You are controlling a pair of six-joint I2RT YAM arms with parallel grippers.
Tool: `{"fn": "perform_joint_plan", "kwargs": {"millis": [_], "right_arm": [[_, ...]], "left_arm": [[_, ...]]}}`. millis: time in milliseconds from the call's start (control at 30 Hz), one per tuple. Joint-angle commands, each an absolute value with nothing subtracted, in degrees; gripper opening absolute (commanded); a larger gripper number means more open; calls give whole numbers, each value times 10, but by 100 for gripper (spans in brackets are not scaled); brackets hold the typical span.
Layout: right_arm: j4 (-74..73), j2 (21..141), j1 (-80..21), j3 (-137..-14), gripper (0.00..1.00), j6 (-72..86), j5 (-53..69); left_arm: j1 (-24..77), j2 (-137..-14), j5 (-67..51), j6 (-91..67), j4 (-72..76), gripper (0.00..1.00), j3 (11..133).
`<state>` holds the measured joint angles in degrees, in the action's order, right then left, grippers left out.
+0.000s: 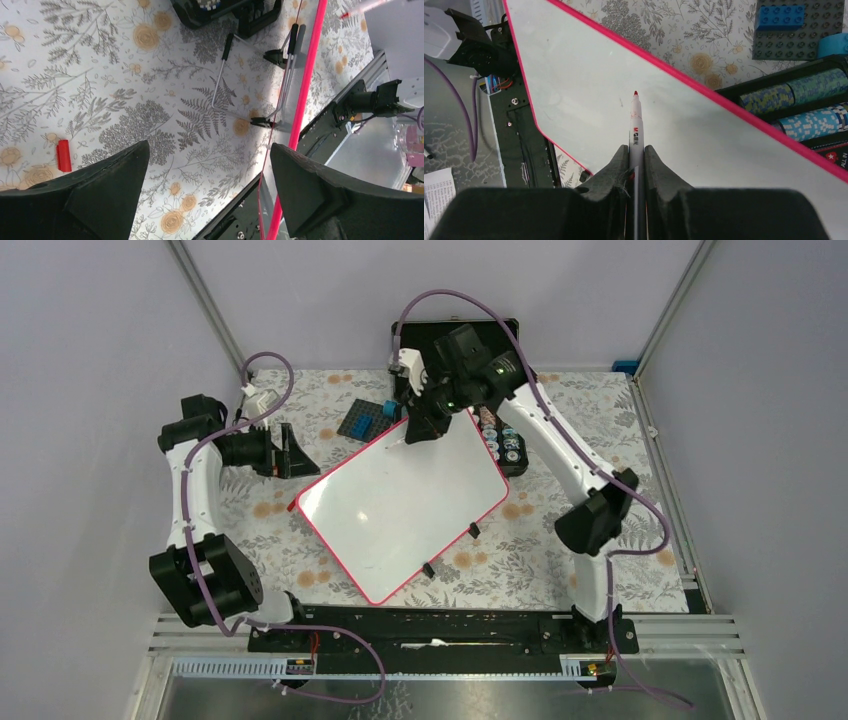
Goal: Write a sentence on the whiteboard
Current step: Adjust the whiteboard on the whiteboard stand.
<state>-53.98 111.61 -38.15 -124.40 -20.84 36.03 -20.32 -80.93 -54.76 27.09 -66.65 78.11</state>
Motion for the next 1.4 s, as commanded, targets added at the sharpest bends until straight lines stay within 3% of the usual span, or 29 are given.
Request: {"fn": "perform_joint_plan", "kwargs": {"millis": [0, 167, 433, 733, 1100, 1367], "right_arm": [[-675, 1190, -383, -1401, 0, -224, 354], [-688, 1194, -385, -1438, 0, -235, 361], [-462, 1006, -413, -1140, 0, -175, 336], [-330, 889, -417, -956, 0, -185, 314], [-280, 928, -479, -972, 0, -191, 313], [-301, 954, -498, -1023, 0, -190, 364]], "left_arm": [[-203, -805, -552, 332, -723, 99, 805], [-205, -763, -567, 294, -687, 99, 776], [-205, -726, -571, 238, -663, 99, 752], [-204, -696, -573, 191, -642, 95, 741], [-200, -687, -594, 226, -645, 58, 695], [-175, -714, -603, 257, -655, 20, 703]]}}
